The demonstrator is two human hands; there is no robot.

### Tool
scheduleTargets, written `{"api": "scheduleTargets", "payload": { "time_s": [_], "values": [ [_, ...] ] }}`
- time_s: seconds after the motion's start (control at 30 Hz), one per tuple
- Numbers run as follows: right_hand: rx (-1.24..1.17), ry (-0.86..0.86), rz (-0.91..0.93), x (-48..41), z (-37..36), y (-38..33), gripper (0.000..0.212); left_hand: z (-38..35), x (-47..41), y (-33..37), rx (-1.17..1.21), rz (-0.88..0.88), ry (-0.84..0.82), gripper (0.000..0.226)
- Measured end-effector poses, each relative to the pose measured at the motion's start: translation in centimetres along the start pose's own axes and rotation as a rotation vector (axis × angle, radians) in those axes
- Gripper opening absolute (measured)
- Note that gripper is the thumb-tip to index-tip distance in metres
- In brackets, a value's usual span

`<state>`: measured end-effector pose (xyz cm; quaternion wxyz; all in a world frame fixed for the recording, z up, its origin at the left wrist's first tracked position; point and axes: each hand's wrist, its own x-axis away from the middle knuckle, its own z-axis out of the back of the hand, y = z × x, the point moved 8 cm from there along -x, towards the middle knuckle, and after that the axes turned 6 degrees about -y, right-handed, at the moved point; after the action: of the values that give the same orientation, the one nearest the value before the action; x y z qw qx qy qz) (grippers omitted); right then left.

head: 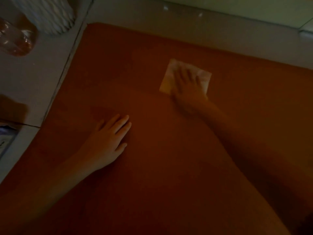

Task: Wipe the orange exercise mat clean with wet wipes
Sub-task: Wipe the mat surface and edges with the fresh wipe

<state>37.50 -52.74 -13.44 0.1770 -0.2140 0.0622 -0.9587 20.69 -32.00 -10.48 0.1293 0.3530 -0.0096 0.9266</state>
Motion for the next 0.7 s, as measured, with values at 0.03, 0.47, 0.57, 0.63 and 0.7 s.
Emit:
{"api": "scheduleTargets", "payload": {
  "time_s": [0.03, 0.47, 0.57, 0.63, 0.7],
  "values": [
    [0.046, -0.034, 0.109, 1.8, -1.0, -0.8, 0.063, 0.0, 0.0, 0.1, -0.002, 0.001, -0.004, 0.067],
    [-0.022, -0.022, 0.002, 8.2, -4.7, -3.0, 0.065, 0.3, 0.3, 0.8, -0.037, 0.052, -0.054, 0.072],
    [0.053, -0.08, 0.318, 13.2, -7.1, -4.8, 0.059, 0.1, 0.3, 0.9, -0.042, 0.064, -0.068, 0.072],
    [0.038, -0.024, 0.291, 13.7, -6.3, -1.9, 0.061, 0.1, 0.4, 1.0, -0.038, 0.068, -0.066, 0.071],
    [0.014, 0.05, 0.086, 12.7, -4.8, 2.5, 0.064, -0.1, 0.5, 1.1, -0.035, 0.071, -0.076, 0.07]
  ]
}}
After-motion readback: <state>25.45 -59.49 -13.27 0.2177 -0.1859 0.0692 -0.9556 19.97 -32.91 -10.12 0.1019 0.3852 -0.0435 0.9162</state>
